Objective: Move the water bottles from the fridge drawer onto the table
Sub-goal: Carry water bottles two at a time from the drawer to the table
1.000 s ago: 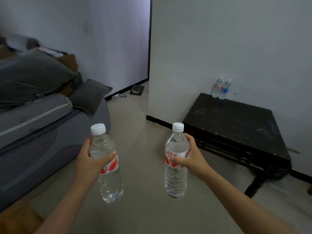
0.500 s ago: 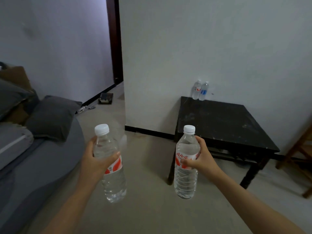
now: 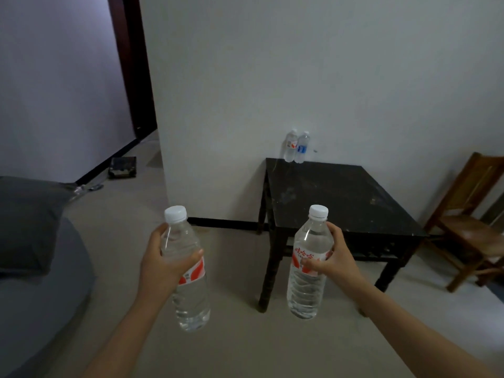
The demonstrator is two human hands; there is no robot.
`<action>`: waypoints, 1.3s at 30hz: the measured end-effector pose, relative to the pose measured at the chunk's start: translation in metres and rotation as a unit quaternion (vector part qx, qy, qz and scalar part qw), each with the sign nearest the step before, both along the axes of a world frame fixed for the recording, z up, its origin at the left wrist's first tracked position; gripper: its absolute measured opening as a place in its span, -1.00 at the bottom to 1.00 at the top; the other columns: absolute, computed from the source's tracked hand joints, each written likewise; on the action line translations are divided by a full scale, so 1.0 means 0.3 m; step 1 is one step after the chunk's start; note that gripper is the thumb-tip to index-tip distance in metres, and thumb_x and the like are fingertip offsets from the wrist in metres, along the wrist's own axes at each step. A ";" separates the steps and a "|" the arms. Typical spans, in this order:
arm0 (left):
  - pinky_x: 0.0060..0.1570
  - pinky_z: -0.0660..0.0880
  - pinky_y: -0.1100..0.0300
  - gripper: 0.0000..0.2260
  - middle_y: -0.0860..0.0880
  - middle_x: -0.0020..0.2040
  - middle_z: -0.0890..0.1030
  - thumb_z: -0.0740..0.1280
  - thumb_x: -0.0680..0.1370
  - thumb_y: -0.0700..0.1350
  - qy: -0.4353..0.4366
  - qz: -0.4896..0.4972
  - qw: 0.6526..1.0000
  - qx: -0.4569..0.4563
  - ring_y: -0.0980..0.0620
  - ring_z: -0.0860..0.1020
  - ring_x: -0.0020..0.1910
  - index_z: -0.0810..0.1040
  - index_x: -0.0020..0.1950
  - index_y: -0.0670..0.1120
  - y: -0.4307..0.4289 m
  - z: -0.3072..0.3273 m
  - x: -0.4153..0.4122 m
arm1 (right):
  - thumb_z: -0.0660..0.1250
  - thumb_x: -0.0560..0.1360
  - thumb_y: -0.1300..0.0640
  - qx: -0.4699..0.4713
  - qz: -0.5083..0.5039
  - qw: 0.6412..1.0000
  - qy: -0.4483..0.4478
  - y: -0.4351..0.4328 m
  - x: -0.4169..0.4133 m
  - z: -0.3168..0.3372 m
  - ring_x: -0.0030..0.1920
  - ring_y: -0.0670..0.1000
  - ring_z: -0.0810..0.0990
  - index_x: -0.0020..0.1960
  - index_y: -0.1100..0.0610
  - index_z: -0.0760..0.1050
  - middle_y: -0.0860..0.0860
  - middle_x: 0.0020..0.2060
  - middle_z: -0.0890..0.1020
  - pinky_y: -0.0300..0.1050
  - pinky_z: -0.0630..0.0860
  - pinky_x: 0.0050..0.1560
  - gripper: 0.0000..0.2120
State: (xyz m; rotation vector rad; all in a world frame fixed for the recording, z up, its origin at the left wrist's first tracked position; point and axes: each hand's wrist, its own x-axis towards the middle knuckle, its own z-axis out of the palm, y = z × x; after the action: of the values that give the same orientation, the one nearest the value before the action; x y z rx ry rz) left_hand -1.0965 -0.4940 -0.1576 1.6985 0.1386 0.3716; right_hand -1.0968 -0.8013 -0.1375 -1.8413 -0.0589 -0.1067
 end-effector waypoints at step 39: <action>0.00 0.47 0.05 -0.29 -0.07 0.08 0.58 0.57 0.15 0.01 0.046 -0.208 0.977 0.000 -0.10 0.56 0.03 0.39 0.24 0.03 0.362 -0.023 1.971 | 0.53 0.22 0.30 -0.044 -0.277 0.958 0.061 0.488 1.471 -0.083 0.09 -0.04 0.49 0.25 -0.14 0.12 -0.07 0.09 0.43 -0.09 0.53 -0.01 -0.17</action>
State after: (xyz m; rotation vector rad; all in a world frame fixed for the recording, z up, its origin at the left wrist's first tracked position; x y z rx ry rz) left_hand -0.5052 -0.3853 -0.1646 1.6934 -0.1497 -0.0199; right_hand -0.6554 -0.6550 -0.1625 -1.9047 0.5500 -0.3856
